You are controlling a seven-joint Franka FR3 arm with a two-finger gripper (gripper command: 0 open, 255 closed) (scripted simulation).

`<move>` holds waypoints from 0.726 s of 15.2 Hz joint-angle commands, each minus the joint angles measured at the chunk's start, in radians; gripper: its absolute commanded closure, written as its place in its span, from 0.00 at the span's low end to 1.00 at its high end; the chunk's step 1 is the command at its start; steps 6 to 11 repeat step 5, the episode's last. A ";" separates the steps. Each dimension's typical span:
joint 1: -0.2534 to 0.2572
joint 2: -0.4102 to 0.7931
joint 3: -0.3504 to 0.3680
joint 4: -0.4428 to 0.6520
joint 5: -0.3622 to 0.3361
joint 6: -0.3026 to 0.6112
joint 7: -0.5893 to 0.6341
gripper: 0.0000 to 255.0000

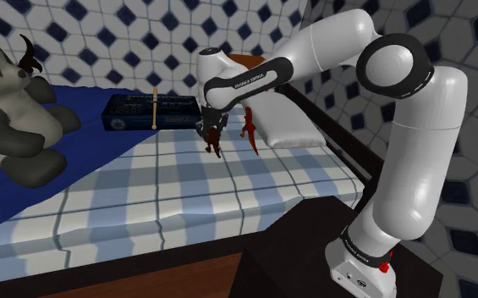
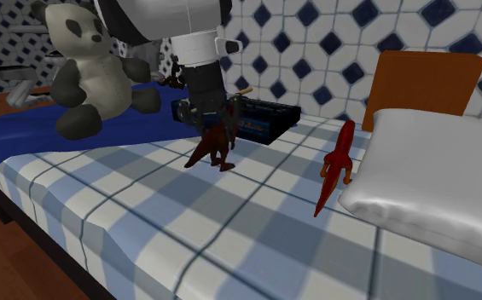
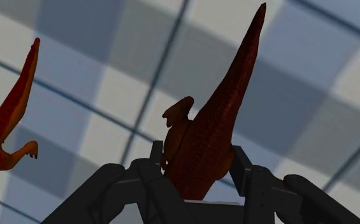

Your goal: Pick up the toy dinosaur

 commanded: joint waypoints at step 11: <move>-0.003 -0.024 0.004 0.024 0.013 -0.046 -0.015 1.00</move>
